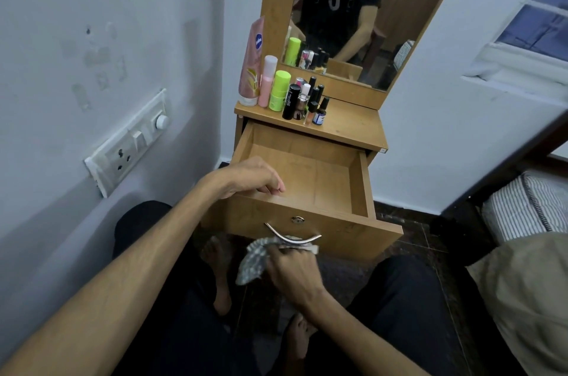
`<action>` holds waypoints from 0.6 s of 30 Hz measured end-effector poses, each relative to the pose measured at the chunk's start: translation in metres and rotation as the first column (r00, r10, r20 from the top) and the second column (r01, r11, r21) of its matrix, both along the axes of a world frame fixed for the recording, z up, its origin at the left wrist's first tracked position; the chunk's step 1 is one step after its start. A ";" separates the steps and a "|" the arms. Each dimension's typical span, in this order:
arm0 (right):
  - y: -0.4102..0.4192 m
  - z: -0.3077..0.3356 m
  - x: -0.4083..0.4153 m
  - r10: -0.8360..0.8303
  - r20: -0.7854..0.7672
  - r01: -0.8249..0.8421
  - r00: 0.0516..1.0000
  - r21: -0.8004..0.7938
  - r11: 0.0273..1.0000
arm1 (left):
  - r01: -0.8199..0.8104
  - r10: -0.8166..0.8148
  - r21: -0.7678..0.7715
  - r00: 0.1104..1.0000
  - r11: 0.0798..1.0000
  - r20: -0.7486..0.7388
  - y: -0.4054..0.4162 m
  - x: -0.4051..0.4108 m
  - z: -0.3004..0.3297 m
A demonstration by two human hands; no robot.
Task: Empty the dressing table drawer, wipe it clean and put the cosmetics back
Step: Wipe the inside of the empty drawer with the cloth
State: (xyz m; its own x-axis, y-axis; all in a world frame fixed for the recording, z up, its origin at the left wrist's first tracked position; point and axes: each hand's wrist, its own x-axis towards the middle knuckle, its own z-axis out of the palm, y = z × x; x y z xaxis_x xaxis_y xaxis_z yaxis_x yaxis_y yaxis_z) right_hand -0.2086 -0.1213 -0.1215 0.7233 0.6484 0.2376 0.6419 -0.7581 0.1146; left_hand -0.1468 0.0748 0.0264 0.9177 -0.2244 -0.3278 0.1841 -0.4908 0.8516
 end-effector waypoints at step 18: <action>-0.152 0.108 -0.005 -0.391 0.055 0.386 0.919 0.073 0.919 | -0.076 0.077 -0.085 0.997 0.993 0.008 0.001 -0.005 -0.006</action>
